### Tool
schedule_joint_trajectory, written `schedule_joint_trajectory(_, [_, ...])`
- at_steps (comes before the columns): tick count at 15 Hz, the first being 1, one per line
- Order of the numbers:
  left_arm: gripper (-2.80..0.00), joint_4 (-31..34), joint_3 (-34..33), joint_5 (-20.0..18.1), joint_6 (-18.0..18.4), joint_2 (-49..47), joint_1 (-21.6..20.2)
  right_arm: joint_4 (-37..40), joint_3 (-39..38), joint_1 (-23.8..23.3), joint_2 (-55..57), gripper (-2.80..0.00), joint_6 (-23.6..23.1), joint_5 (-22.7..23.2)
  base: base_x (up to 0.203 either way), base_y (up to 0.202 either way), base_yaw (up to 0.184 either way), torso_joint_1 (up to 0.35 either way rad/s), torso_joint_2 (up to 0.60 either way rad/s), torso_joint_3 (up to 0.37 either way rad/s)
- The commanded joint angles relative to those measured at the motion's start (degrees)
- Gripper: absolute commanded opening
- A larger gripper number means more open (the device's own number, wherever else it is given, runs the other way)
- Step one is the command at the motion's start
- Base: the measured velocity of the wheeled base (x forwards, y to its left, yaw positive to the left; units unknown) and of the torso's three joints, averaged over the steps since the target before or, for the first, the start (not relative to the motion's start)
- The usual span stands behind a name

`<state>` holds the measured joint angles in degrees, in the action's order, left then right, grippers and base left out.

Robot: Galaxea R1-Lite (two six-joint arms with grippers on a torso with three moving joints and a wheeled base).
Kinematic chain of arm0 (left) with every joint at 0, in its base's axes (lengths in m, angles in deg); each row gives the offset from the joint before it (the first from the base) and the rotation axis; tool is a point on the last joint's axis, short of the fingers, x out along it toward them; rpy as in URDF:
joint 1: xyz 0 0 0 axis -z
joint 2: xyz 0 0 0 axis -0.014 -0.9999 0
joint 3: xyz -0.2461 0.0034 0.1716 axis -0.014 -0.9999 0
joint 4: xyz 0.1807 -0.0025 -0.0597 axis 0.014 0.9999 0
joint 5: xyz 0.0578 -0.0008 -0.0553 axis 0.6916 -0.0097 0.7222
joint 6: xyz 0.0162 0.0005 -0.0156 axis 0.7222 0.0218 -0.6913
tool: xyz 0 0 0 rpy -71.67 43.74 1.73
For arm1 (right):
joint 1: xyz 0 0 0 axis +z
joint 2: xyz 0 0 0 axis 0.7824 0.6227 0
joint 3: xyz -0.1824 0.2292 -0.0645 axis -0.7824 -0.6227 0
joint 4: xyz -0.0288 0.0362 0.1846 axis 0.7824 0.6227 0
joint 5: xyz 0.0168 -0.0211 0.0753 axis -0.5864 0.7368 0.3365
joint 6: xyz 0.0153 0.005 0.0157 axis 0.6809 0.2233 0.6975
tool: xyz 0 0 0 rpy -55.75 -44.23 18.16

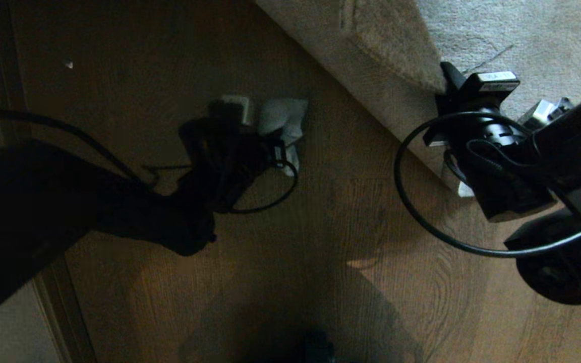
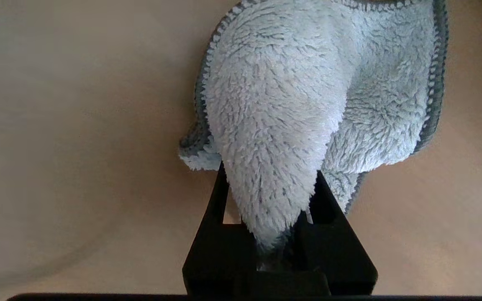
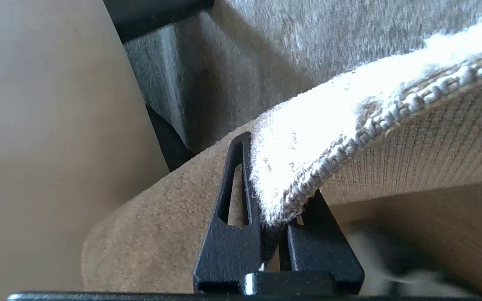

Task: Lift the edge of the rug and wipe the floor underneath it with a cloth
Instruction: Wipe the floor under the carpet with a rag

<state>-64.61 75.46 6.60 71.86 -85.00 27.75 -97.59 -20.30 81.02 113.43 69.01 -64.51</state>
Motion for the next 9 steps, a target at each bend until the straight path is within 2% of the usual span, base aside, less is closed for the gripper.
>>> schedule_joint_trajectory(1, [-2.8, 0.0, -0.2, 0.4, 0.0, 5.5, -3.2, -2.7, -0.1, 0.1, 0.1, -2.8, 0.4, -0.1, 0.0, 0.0, 0.0, 0.0, 0.0, 0.0])
schedule_joint_trajectory(5, [-2.8, 1.3, -2.0, 0.0, 2.9, 12.7, -7.4, -2.7, -0.2, 0.1, -0.1, -2.8, 0.4, 0.0, 0.0, 0.0, 0.0, 0.0, 0.0, 0.0])
schedule_joint_trajectory(9, [-2.8, 3.0, -10.2, -0.1, 2.5, 20.0, -7.7, -2.7, -0.4, 0.1, -0.3, -2.8, 0.5, 0.1, 0.0, 0.0, 0.0, 0.0, 0.0, 0.0])
